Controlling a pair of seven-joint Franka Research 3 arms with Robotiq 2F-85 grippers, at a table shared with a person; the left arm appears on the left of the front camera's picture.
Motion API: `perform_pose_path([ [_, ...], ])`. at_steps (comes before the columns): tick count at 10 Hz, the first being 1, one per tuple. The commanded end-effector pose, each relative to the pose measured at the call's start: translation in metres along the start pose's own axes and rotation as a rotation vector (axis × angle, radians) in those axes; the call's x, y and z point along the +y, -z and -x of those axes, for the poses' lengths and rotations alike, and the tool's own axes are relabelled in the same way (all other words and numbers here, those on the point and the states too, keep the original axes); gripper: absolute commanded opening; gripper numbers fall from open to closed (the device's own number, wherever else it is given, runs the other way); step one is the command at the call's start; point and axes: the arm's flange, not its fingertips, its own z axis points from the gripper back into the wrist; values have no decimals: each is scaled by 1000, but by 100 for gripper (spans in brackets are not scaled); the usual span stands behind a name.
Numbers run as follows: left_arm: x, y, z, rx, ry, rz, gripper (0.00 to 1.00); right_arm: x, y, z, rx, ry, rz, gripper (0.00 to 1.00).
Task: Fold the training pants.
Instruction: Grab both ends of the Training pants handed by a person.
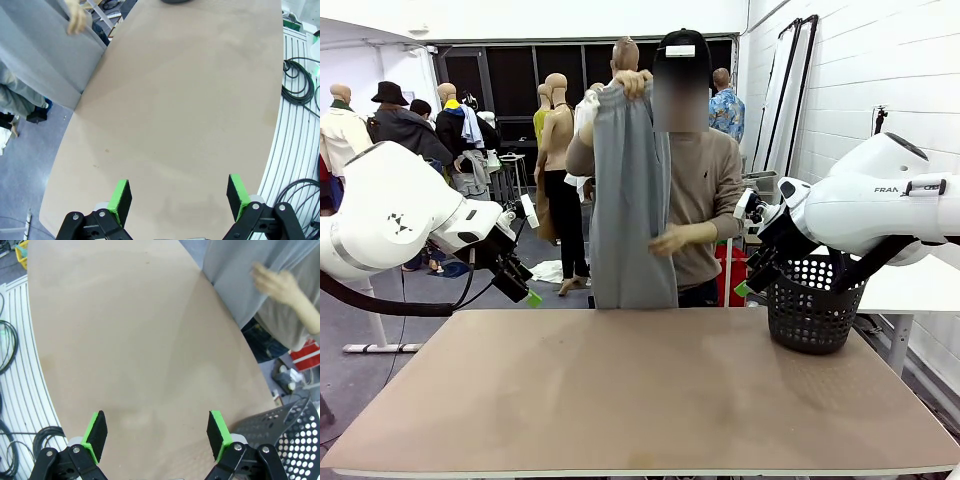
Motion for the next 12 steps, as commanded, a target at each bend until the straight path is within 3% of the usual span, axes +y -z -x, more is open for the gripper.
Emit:
perform_pose_path([
  [1,2,0,1,-8,5,11,100,-1,1,1,-4,-4,-9,100],
  [12,2,0,1,-8,5,11,100,-1,1,1,-4,-4,-9,100],
])
